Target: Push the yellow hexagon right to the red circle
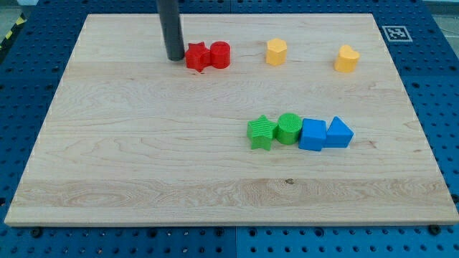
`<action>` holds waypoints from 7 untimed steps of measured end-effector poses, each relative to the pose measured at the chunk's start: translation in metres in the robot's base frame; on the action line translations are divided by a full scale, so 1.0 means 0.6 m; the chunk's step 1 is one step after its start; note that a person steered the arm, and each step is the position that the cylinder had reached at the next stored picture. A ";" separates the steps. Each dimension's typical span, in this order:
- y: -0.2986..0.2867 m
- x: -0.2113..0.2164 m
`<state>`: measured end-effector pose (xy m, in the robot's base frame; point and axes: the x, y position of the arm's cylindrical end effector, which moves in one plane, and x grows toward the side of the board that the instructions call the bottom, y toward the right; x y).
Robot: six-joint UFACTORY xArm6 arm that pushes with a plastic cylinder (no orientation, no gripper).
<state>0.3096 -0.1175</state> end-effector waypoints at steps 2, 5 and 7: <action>0.124 -0.143; 0.335 -0.032; 0.384 -0.011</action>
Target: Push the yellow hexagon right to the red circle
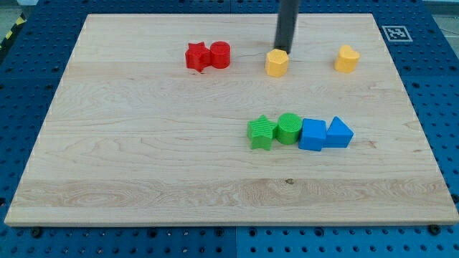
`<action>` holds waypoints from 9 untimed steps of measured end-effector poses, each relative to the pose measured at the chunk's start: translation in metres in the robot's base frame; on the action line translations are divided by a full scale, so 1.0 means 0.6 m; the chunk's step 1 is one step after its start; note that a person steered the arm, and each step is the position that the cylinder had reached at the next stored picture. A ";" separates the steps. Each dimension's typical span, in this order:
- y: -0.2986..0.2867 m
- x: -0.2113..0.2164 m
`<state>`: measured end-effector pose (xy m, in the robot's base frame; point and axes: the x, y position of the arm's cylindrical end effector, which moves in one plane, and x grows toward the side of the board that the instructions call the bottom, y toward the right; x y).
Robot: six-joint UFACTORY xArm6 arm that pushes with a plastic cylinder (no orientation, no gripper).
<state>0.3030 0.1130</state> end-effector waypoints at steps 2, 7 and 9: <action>0.067 0.063; -0.007 0.084; -0.067 0.083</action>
